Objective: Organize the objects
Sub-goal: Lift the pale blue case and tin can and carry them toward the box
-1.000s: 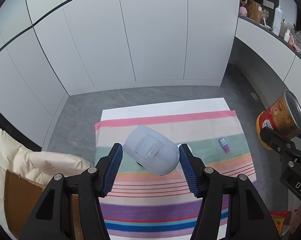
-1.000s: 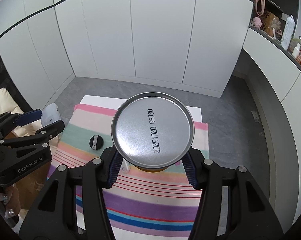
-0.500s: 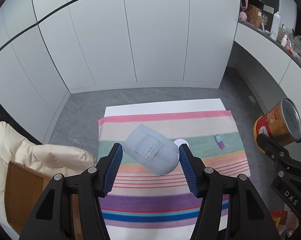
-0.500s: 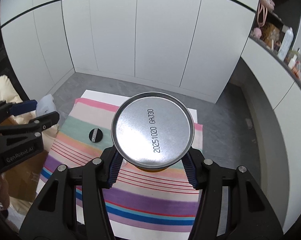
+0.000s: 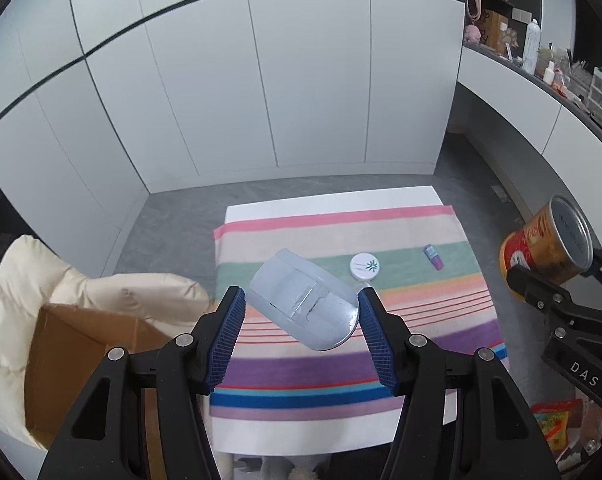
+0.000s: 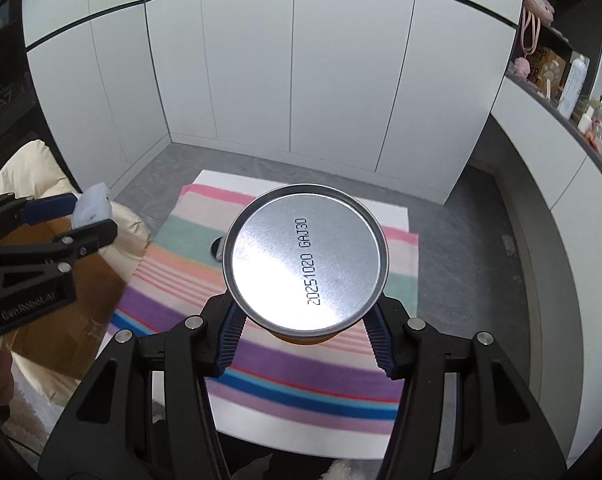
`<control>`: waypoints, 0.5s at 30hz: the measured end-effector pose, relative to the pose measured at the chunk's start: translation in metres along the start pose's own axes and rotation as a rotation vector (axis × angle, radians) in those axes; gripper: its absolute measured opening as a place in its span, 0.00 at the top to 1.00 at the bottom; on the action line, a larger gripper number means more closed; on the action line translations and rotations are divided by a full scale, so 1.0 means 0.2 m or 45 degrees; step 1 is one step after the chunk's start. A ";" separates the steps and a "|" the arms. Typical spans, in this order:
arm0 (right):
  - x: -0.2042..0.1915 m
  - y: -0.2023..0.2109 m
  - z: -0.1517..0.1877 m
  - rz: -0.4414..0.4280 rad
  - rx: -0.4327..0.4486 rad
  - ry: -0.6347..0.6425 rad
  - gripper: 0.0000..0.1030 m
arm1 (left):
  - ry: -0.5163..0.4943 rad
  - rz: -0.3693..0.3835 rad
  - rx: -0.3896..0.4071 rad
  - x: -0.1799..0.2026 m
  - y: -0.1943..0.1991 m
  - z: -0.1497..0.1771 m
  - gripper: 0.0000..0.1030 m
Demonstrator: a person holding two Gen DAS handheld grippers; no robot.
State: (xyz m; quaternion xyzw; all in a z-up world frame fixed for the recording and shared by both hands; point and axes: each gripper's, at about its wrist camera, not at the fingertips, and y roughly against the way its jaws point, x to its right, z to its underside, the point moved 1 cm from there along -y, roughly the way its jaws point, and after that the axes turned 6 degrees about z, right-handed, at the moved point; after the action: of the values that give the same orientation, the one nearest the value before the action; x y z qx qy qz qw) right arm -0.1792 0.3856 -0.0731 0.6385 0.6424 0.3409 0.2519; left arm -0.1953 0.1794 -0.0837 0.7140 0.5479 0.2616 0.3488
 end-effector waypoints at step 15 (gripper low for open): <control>-0.01 0.24 0.31 -0.009 -0.014 -0.013 0.45 | 0.038 0.044 -0.020 -0.06 0.34 0.30 0.42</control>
State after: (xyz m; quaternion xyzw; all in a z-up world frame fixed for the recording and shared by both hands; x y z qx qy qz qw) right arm -0.1013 0.3883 -0.0769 0.6364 0.6416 0.3402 0.2598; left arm -0.1131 0.1454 -0.0679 0.7166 0.5385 0.2827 0.3415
